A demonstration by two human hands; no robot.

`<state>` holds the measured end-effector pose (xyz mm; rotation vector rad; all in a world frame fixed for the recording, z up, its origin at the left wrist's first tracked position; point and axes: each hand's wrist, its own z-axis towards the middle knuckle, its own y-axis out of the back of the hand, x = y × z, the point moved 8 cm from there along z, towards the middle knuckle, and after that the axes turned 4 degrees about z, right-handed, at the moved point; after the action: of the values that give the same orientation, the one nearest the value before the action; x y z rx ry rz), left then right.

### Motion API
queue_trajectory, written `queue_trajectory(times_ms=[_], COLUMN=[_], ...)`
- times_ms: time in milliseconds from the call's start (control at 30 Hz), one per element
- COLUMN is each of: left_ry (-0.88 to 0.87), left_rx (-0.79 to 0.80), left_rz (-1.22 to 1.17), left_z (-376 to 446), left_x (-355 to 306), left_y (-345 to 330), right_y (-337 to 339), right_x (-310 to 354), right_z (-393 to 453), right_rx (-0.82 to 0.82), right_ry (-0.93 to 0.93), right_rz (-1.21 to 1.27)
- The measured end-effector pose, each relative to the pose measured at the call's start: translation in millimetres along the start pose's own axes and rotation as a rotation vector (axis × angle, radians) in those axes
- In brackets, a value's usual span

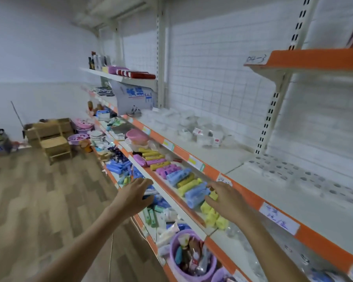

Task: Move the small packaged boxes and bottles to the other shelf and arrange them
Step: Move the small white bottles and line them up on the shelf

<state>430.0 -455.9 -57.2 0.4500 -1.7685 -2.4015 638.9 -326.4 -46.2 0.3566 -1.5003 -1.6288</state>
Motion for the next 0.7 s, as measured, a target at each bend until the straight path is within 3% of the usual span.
queue_trajectory(times_ms=[333,700], left_ry=[-0.097,-0.271], left_rx=[0.004,0.020], left_rz=[-0.055,-0.097], left_z=[105.8,283.0], left_x=[93.5,83.5], left_y=[-12.3,-46.2], right_y=[-36.9,-5.2], right_x=[24.1,-63.4], right_z=[121.1,245.8], right_rx=[-0.011,-0.153], right_ry=[-0.094,-0.199], right_rz=[0.034,0.002])
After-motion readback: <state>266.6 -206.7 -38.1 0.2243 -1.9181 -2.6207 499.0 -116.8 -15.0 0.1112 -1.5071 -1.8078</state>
